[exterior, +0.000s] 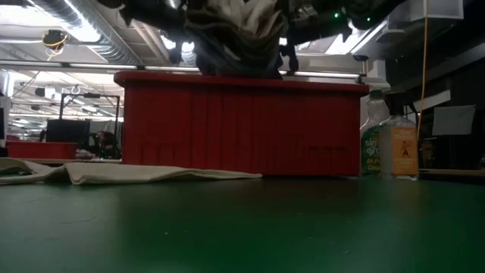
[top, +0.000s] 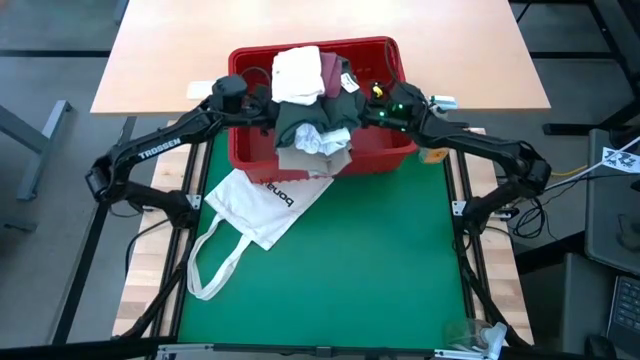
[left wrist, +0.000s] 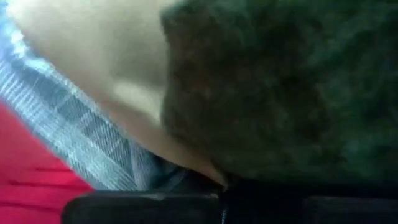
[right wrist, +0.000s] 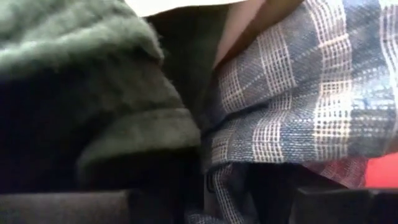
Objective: Fold Laundry from Bin
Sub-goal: Put the folded clothes into the red bin
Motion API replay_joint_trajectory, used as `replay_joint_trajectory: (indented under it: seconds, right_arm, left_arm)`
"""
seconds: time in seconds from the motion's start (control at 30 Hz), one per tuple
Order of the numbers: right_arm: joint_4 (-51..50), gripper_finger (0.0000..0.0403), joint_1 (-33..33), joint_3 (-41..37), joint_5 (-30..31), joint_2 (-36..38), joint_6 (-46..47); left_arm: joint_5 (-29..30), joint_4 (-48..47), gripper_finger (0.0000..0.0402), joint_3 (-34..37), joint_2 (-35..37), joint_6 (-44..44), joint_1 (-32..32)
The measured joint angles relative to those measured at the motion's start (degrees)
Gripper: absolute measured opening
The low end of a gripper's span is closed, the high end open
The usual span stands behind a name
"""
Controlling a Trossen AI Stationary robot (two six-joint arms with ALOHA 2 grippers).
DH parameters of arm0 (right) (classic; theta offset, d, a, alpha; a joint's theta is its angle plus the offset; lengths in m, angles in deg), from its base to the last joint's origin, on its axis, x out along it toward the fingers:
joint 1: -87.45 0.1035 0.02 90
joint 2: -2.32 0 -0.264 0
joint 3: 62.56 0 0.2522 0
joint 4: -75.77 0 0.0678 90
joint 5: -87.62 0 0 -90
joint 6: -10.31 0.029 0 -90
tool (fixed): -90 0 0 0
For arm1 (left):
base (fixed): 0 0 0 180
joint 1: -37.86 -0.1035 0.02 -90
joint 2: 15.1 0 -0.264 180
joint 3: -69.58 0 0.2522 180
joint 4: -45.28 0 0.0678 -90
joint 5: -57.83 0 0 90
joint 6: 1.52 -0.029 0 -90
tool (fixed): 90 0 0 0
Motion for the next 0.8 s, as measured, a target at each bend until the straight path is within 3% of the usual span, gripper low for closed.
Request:
replay_joint_trajectory:
  seconds: [0.53,0.8]
  right_arm:
    - [2.53,0.0149,-11.01,0.38,-0.17,-9.22,-0.37]
    - [2.56,0.0149,-14.73,0.76,-0.62,-14.82,-2.43]
  left_arm:
    - [-0.24,3.06,0.0000,0.00,-11.71,-5.05,-10.83]
    - [-0.12,3.54,0.0010,0.00,-20.05,-12.30,-14.44]
